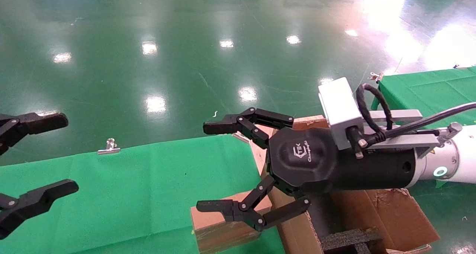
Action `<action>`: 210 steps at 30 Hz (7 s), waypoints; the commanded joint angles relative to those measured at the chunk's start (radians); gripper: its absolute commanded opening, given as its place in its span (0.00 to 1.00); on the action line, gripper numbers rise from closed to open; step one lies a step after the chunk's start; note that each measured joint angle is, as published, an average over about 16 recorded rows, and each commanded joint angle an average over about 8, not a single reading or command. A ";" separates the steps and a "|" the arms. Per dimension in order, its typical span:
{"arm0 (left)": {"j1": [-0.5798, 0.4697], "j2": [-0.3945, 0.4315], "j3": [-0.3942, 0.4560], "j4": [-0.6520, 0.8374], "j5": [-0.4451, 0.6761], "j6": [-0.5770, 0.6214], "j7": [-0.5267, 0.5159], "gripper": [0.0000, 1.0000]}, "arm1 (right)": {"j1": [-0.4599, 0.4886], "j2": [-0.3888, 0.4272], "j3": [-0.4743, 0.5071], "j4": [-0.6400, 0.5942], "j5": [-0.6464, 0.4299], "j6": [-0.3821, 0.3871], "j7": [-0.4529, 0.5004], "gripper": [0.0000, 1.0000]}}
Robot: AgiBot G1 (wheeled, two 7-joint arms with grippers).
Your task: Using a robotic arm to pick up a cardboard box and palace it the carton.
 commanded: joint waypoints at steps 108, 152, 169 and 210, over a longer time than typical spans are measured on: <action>0.000 0.000 0.000 0.000 0.000 0.000 0.000 1.00 | 0.522 -0.326 -0.655 -0.184 -0.879 -0.076 -0.042 0.00; 0.000 0.000 0.000 0.000 0.000 0.000 0.000 1.00 | 0.989 -0.134 -0.770 -0.372 -0.622 -0.092 -0.089 0.00; 0.000 0.000 0.000 0.000 0.000 0.000 0.000 1.00 | 1.091 0.176 -0.920 -0.426 -0.701 -0.088 -0.089 0.00; 0.001 0.000 0.000 0.000 0.000 0.000 0.000 1.00 | 0.859 0.425 -1.052 -0.122 -0.718 0.279 0.549 0.00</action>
